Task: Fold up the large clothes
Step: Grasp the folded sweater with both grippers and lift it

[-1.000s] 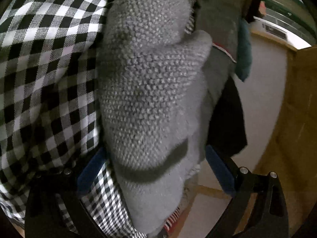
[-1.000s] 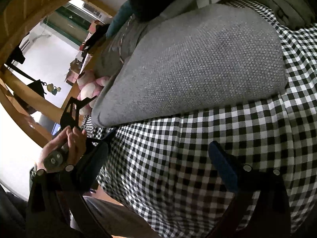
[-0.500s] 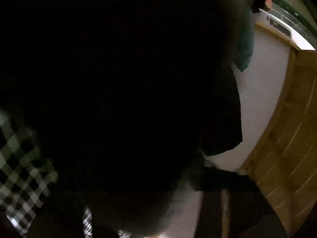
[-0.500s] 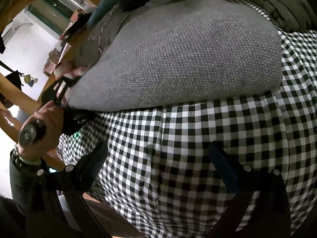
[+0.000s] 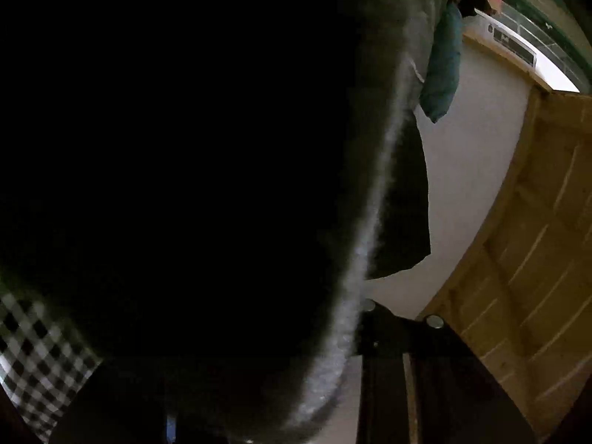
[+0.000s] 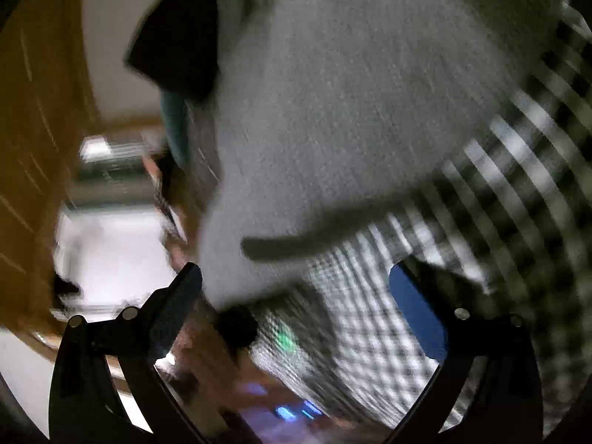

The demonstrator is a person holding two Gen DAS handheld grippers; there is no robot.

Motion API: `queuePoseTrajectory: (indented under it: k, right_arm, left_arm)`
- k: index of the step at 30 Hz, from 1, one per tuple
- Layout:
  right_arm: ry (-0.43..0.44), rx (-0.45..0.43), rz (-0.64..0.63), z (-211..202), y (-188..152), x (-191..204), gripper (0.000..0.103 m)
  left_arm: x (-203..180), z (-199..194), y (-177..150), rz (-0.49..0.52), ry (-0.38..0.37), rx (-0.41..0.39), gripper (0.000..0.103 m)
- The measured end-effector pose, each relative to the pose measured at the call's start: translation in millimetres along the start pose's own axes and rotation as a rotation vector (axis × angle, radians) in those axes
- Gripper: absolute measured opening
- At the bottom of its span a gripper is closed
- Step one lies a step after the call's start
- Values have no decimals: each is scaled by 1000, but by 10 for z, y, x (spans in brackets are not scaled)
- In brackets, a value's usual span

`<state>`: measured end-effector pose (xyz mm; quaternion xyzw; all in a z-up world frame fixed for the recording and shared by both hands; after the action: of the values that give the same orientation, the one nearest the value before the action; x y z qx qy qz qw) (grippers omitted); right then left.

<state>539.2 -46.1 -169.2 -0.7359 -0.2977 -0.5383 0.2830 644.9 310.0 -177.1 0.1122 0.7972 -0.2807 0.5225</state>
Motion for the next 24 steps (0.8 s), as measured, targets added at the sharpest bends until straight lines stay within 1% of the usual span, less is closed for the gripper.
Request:
queuePoseTrajectory:
  k: [1,3,4,6,9,10,11,12,13,14,15,16,17,18,19,20,22,23,24]
  right_arm:
    - [25,-55,36,2,86,-8,100]
    - [32,-139,138,-10,203,-113,100]
    - [45,-207,227,-41,270,-195,100]
    - [55,-278,283,-56,345,-235,100]
    - [41,-361,346,-50,394,-266,100]
    - [61,-398,355,-54,406,-250,100]
    - [77,-406,351,-45,434,-235,99]
    - [105,-409,345,-42,484,-211,89]
    - [140,-408,346,-60,564,-176,76]
    - [133,-389,344,-68,619,-158,45]
    - [123,-371,331,-60,653,-149,40]
    - [120,-354,308,-38,688,-136,39]
    - [94,-340,291,-12,694,-152,39]
    - [72,-334,288,9,671,-187,42]
    - [63,-332,288,37,646,-225,48]
    - [68,-328,292,66,634,-251,55]
    - [78,-327,278,107,646,-264,54]
    - [69,-333,266,116,657,-254,50]
    - [58,-339,258,126,662,-246,45]
  left_arm:
    - [-14,12,-3,1,-2,2,29]
    - [-32,36,-6,-1,-5,4,29]
    - [-40,49,-7,-2,-7,4,29]
    - [-62,79,-14,2,-11,3,29]
    - [-99,122,-26,13,-15,1,29]
    - [-115,133,-29,24,-14,1,29]
    - [-128,143,-30,36,-8,1,29]
    - [-133,148,-30,48,1,0,29]
    - [-139,148,-30,71,17,-2,29]
    - [-145,141,-33,119,47,-9,29]
    - [-146,134,-38,159,70,-22,29]
    - [-141,121,-54,236,118,-58,29]
    - [-115,123,-79,307,184,-100,31]
    - [-80,135,-91,334,220,-124,37]
    - [-38,165,-90,344,244,-145,46]
    - [-33,201,-77,355,246,-166,61]
    - [-107,290,-85,409,259,-172,71]
    - [-177,333,-57,436,263,-177,76]
    - [-234,375,-65,451,269,-180,72]
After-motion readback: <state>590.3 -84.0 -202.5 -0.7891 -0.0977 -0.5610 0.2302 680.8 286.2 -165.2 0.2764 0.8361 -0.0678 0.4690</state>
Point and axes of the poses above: each gripper's, at about its wrist camera, not at the fingertips, and z roughly the way its jaws point, x to its left, y to its top, the point moved 6 cm from there along z, roughly the way its jaws point, and after that the axes turned 2 degrees about y, right-handed, at the moved point
